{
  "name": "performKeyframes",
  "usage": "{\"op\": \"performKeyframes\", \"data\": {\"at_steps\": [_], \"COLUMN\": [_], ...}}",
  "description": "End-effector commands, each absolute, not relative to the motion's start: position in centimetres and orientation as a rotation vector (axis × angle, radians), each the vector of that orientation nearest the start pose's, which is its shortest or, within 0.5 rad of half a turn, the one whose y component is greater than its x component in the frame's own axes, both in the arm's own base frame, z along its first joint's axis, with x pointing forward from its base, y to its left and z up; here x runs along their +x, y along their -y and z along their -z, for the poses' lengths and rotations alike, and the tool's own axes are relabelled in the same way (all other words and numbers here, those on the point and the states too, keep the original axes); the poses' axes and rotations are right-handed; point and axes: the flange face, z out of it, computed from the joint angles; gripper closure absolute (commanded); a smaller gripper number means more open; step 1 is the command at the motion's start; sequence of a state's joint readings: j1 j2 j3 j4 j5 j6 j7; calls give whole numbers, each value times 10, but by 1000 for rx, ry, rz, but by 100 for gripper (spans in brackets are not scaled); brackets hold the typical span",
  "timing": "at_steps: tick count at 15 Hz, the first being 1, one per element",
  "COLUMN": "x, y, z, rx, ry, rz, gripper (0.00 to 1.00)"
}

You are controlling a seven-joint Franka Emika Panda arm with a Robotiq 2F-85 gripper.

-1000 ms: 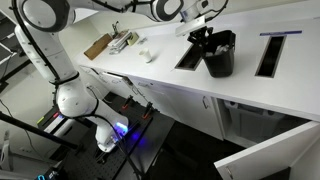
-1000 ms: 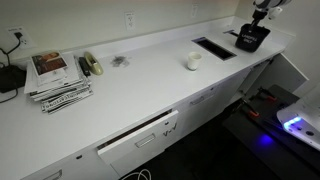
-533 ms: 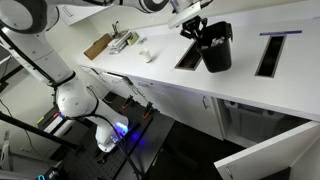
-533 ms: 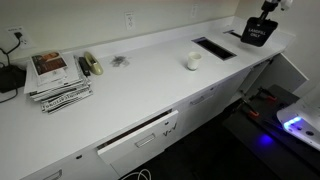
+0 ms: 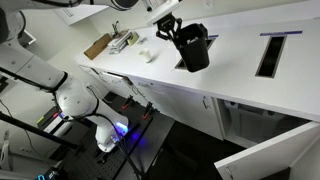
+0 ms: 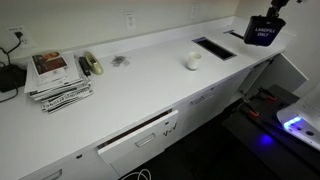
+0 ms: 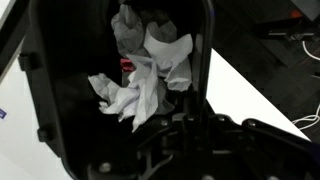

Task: Move the waste basket to the left side of the desk

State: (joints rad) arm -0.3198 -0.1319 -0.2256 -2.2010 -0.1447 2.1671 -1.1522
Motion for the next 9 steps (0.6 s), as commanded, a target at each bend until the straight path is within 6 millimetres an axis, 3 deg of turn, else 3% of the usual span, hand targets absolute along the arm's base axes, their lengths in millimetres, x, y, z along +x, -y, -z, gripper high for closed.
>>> {"op": "performKeyframes", "data": {"at_steps": [1,9], "x": [412,386], "y": [223,97], "z": [-472,-517], "rx": [-2999,-2755], "ry": [1382,1912], "rz": [42,188], "gripper": [98,98]}}
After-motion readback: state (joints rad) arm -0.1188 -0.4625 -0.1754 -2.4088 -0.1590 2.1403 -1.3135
